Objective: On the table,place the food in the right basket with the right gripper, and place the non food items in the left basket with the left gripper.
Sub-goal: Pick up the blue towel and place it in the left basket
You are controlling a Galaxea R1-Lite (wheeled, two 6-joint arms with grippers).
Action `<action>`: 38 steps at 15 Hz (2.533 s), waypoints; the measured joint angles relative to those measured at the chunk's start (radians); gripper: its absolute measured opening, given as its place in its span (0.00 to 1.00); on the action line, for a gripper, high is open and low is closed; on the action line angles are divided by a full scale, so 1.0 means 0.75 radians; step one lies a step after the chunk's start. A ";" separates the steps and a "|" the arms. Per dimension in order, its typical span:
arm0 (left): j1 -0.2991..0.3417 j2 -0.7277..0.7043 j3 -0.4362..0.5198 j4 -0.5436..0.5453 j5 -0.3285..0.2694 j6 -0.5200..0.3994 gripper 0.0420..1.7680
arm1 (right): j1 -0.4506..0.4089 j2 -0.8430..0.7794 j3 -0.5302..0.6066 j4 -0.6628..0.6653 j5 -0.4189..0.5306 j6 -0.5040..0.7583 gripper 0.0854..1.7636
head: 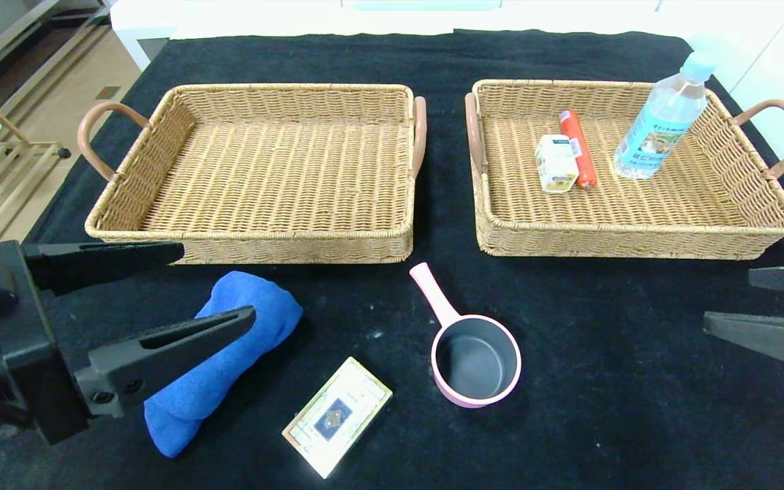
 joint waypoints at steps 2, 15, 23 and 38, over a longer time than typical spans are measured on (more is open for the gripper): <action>-0.005 -0.003 -0.017 0.058 0.003 0.002 0.97 | 0.005 -0.002 0.005 0.022 -0.001 -0.008 0.96; -0.008 0.123 -0.359 0.766 0.374 0.066 0.97 | 0.010 -0.002 0.008 0.032 0.000 -0.009 0.97; 0.002 0.334 -0.355 0.757 0.521 0.035 0.97 | 0.005 -0.006 0.009 0.032 -0.002 -0.009 0.97; 0.146 0.578 -0.342 0.674 0.513 0.003 0.97 | -0.003 0.010 0.013 0.030 -0.004 -0.010 0.97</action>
